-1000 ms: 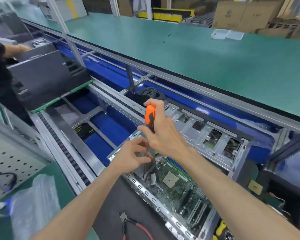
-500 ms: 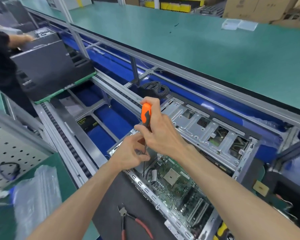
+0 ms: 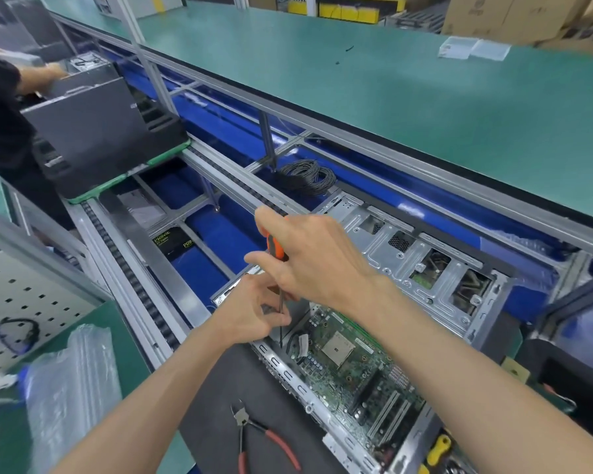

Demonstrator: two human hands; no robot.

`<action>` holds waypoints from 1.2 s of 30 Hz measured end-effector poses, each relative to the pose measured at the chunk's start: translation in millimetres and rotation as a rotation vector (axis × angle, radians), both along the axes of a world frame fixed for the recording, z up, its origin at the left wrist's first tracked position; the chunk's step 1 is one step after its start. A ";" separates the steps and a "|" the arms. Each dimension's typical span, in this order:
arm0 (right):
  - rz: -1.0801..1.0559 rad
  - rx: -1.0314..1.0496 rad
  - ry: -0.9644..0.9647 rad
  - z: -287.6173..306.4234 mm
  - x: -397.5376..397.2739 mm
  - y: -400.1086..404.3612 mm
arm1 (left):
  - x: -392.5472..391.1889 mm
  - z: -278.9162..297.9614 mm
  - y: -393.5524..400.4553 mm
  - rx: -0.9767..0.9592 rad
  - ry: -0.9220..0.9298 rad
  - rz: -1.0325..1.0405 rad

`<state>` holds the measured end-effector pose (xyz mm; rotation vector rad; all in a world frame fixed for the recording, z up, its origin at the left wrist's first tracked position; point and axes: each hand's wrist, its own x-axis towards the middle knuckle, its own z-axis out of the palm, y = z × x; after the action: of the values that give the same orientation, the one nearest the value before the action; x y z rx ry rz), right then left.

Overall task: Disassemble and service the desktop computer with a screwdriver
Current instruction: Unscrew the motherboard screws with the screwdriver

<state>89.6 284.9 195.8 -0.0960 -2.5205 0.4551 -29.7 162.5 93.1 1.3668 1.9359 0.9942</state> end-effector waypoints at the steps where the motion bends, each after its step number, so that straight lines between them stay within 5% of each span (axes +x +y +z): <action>1: 0.049 -0.005 -0.025 5.2 1.2 0.1 | 0.2 -0.1 -2.3 0.002 -0.025 0.007; 8: 0.112 0.049 -0.199 25.1 -2.4 0.7 | 0.4 -3.7 -8.5 -0.001 -0.049 0.053; 14: 0.100 0.025 -0.153 23.6 -1.3 0.0 | -2.3 -1.7 -5.4 0.012 0.077 0.047; 36: 0.084 0.033 -0.164 23.1 -8.0 -6.3 | -5.5 -10.2 -8.1 -0.010 -0.016 0.076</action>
<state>81.6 278.7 218.9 -0.0157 -2.7004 0.4549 -35.2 154.5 83.0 1.2845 1.9911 1.0265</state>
